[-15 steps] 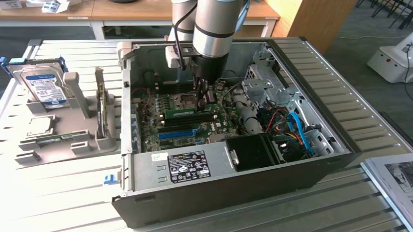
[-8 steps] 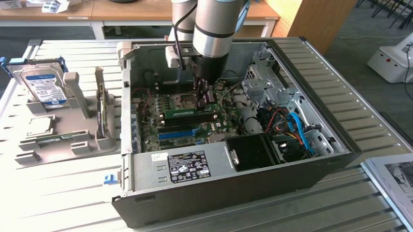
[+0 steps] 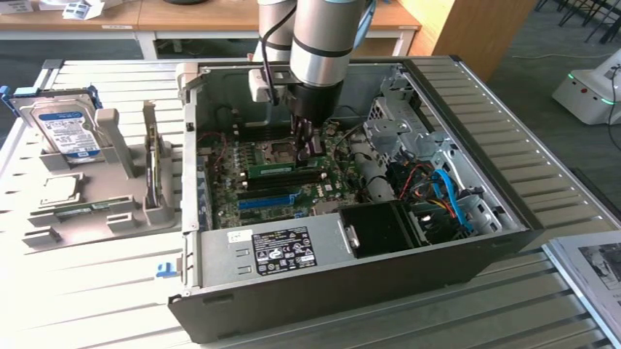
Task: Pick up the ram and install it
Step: 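Insert the ram into the slot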
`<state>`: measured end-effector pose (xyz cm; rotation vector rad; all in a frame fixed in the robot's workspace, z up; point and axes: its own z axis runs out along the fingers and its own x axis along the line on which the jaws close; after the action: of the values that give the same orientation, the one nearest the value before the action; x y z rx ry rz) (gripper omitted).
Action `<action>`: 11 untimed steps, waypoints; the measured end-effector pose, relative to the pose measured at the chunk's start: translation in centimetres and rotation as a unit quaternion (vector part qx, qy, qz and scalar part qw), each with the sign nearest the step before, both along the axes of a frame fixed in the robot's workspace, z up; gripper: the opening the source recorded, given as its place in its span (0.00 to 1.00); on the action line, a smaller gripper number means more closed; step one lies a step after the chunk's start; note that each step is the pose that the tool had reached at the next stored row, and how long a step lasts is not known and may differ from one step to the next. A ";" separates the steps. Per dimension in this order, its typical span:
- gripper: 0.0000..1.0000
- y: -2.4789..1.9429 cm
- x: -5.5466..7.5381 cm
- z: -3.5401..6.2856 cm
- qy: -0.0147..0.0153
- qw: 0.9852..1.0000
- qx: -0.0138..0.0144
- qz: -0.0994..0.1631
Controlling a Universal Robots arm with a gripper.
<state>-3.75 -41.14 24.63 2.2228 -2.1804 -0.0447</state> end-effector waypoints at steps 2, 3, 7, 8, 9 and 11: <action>0.11 0.00 0.0 0.00 0.000 1.000 0.000 0.000; 0.11 0.00 0.0 -0.01 -0.001 1.000 0.000 0.000; 0.11 0.00 0.0 0.00 -0.003 1.000 0.000 0.000; 0.11 0.00 0.0 0.00 -0.003 1.000 0.000 0.000; 0.11 0.00 0.0 0.00 -0.003 1.000 0.000 0.000; 0.11 0.00 0.0 0.00 -0.003 1.000 0.000 0.000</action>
<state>-3.77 -41.14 24.63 2.2255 -2.1844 -0.0380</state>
